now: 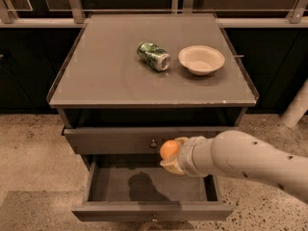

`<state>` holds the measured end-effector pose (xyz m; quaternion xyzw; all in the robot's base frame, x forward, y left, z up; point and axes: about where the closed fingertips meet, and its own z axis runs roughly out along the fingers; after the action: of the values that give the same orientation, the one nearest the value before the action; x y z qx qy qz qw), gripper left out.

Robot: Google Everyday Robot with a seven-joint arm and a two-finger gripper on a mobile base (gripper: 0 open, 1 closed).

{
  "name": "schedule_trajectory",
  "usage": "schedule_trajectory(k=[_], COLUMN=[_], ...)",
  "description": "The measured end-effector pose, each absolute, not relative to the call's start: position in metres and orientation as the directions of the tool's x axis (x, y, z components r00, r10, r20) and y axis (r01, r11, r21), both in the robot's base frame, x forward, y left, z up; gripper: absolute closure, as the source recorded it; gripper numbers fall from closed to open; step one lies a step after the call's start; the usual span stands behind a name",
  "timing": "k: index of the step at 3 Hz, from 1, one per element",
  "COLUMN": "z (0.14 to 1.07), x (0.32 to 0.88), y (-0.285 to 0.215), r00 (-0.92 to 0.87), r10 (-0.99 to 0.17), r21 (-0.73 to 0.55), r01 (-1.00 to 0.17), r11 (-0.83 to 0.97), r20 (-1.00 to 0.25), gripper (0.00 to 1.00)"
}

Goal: Pick orange from middle drawer and place on counter

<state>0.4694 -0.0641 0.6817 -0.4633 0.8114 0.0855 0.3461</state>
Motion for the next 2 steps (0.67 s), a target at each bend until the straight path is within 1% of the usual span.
schedule_trajectory(k=[1,2], z=[0.7317,0.7318], x=[0.4636,0.4637], y=[-0.0961,-0.0957], r00=[-0.287,-0.287], r10=[-0.692,-0.692], r21=[-0.265,-0.265], r01=[-0.774,-0.775], r11=[0.574,0.574], r20=[-0.663,-0.663], gripper=[1.0,1.0])
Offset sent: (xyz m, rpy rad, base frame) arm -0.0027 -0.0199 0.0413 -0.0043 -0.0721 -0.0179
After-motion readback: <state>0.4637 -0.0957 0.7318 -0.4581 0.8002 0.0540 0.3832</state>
